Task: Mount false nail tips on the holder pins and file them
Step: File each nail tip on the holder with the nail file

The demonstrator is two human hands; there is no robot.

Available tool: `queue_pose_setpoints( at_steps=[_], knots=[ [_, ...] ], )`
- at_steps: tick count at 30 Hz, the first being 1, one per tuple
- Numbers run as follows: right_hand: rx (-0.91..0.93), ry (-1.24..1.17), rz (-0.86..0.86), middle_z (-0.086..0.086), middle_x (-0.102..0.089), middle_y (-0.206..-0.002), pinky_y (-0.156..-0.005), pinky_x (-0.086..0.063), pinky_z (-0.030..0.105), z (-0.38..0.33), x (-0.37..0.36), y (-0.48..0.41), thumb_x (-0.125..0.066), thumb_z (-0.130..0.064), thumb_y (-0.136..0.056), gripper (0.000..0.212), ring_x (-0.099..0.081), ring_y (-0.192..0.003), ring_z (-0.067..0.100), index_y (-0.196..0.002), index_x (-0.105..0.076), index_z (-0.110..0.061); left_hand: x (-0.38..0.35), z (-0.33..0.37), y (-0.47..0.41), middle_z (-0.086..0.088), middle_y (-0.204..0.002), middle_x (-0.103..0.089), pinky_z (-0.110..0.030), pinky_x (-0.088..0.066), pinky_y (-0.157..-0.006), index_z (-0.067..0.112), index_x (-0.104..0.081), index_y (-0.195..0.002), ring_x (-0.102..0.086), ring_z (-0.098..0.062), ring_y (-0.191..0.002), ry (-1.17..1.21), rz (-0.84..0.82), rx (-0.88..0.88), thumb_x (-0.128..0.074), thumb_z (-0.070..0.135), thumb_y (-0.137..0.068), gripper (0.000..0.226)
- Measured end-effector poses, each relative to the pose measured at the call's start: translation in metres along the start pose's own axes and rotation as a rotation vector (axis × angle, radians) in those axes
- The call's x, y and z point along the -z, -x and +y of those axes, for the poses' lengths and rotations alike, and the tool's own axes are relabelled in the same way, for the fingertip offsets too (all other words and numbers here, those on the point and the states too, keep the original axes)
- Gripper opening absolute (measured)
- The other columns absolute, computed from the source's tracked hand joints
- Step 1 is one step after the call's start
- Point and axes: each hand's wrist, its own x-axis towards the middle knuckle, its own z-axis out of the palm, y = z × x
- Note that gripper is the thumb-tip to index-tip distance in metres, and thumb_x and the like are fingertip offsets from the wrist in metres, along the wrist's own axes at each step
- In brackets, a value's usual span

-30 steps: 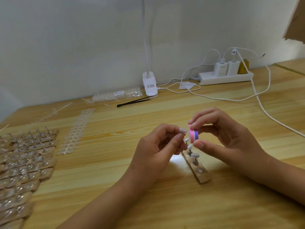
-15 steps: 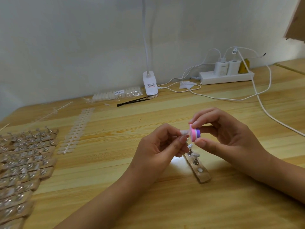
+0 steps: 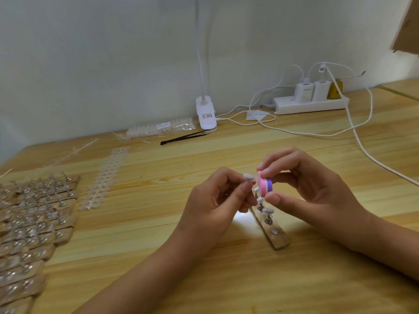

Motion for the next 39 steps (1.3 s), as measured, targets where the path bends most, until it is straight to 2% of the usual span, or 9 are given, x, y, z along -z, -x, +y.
queue_pose_setpoints(
  at_steps=[4,8,16,20,25,28,32,35,39],
  knots=[
    [-0.073,-0.044,0.072,0.003,-0.062,-0.107,-0.089,-0.052,0.026,0.0011,0.0031,-0.0026,-0.071,-0.026,-0.083,0.026,-0.063,-0.102,0.021,-0.105,-0.062,-0.015,-0.0018,-0.0004,0.0004,0.006,-0.074,-0.070,-0.019,-0.051,-0.066,0.018,-0.061,-0.091,-0.067,-0.006,-0.070,-0.019,-0.026,0.004,-0.060,0.014,-0.094,0.005],
    [0.004,0.013,-0.014,0.004,-0.059,-0.111,-0.091,-0.052,0.027,0.0002,0.0002,0.0002,-0.070,-0.024,-0.086,0.026,-0.061,-0.107,0.025,-0.108,-0.061,-0.013,-0.0005,-0.0010,0.0001,0.006,-0.072,-0.070,-0.019,-0.051,-0.064,0.019,-0.062,-0.091,-0.066,-0.007,-0.068,-0.003,0.008,0.016,-0.059,0.014,-0.093,0.006],
    [-0.005,0.012,-0.014,0.005,-0.059,-0.110,-0.091,-0.051,0.026,-0.0001,0.0009,-0.0019,-0.070,-0.021,-0.085,0.026,-0.061,-0.107,0.024,-0.107,-0.060,-0.010,-0.0007,-0.0011,0.0014,0.006,-0.071,-0.070,-0.019,-0.051,-0.063,0.022,-0.063,-0.089,-0.067,-0.008,-0.068,-0.007,0.004,0.029,-0.061,0.018,-0.093,0.007],
    [-0.119,-0.011,0.078,0.002,-0.063,-0.106,-0.091,-0.054,0.028,0.0019,0.0048,-0.0027,-0.073,-0.023,-0.088,0.022,-0.064,-0.103,0.019,-0.104,-0.062,-0.012,-0.0022,-0.0002,0.0019,0.006,-0.071,-0.069,-0.019,-0.051,-0.063,0.022,-0.063,-0.088,-0.067,-0.009,-0.068,-0.023,-0.039,0.038,-0.062,0.023,-0.092,0.005],
    [-0.019,0.010,-0.037,0.004,-0.059,-0.111,-0.091,-0.052,0.026,-0.0016,0.0005,0.0007,-0.070,-0.027,-0.089,0.027,-0.062,-0.107,0.024,-0.108,-0.061,-0.009,0.0000,-0.0008,0.0008,0.006,-0.069,-0.069,-0.018,-0.051,-0.062,0.022,-0.061,-0.086,-0.065,-0.006,-0.065,0.001,0.008,0.048,-0.059,0.016,-0.092,0.009],
    [-0.129,0.031,0.059,0.001,-0.063,-0.106,-0.091,-0.053,0.026,0.0016,0.0023,-0.0029,-0.070,-0.024,-0.088,0.022,-0.064,-0.103,0.019,-0.104,-0.062,-0.010,-0.0018,-0.0003,0.0029,0.006,-0.071,-0.069,-0.018,-0.051,-0.064,0.019,-0.062,-0.089,-0.066,-0.007,-0.068,0.001,-0.057,0.059,-0.061,0.020,-0.094,0.005],
    [-0.277,-0.103,0.187,-0.003,-0.071,-0.102,-0.084,-0.052,0.016,0.0002,0.0074,-0.0060,-0.071,-0.026,-0.074,0.032,-0.067,-0.099,0.009,-0.103,-0.064,-0.011,-0.0027,0.0006,0.0028,0.006,-0.073,-0.069,-0.018,-0.050,-0.066,0.018,-0.064,-0.093,-0.066,-0.009,-0.070,0.007,-0.076,0.061,-0.059,0.029,-0.091,0.013],
    [-0.234,-0.130,0.123,0.004,-0.070,-0.106,-0.086,-0.052,0.019,-0.0023,0.0058,-0.0024,-0.072,-0.022,-0.082,0.023,-0.068,-0.102,0.015,-0.104,-0.066,-0.014,-0.0014,0.0004,0.0018,0.006,-0.073,-0.069,-0.018,-0.050,-0.065,0.026,-0.063,-0.089,-0.067,-0.008,-0.070,-0.007,-0.062,0.054,-0.060,0.028,-0.092,0.005],
    [-0.193,-0.143,0.040,0.007,-0.066,-0.108,-0.088,-0.054,0.026,-0.0059,0.0028,-0.0002,-0.074,-0.037,-0.084,0.029,-0.068,-0.102,0.021,-0.105,-0.067,-0.018,0.0004,-0.0021,-0.0001,0.005,-0.071,-0.070,-0.018,-0.050,-0.063,0.021,-0.062,-0.087,-0.066,-0.008,-0.067,-0.006,0.001,0.072,-0.061,0.017,-0.093,0.007]
  ],
)
